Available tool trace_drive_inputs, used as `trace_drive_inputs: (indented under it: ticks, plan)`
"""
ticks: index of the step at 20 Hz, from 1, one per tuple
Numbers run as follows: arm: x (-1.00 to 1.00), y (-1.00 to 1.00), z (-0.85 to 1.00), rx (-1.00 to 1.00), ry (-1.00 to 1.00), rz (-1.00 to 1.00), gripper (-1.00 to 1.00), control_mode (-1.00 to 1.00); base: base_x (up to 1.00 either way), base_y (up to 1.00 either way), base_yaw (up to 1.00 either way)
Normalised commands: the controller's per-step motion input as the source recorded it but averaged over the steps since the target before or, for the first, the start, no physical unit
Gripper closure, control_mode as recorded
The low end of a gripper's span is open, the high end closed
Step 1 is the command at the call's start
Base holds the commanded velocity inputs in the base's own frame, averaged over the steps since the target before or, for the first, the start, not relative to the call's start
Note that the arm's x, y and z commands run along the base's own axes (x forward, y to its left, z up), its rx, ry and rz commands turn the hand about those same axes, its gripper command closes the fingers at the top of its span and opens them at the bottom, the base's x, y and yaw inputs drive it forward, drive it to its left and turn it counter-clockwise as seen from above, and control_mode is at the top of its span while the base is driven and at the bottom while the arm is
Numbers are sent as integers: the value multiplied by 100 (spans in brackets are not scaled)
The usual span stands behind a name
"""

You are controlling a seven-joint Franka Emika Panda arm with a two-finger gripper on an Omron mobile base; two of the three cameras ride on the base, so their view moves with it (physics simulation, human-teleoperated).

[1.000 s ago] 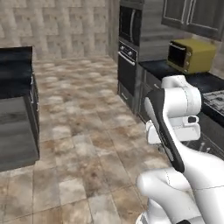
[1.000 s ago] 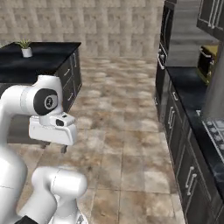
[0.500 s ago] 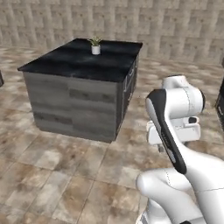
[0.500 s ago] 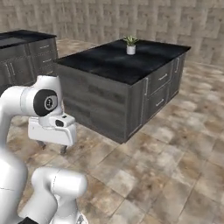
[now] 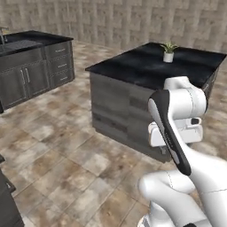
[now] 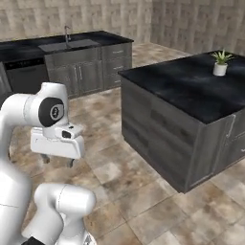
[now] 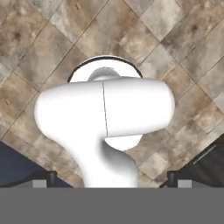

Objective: Sort all alcoholic drinks to one cabinet, and non-alcoholic drinks to the other.

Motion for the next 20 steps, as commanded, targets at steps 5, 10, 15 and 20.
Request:
trace_drive_inputs:
  ticks: [5, 10, 15, 20]
  plan:
    - [0, 0, 0, 0, 0, 0, -100, 100, 100, 1, 50]
    - [0, 0, 0, 0, 0, 0, -100, 100, 100, -1, 48]
    - [0, 0, 0, 0, 0, 0, -100, 100, 100, -12, 38]
    - [0, 0, 0, 0, 0, 0, -100, 100, 100, -13, 32]
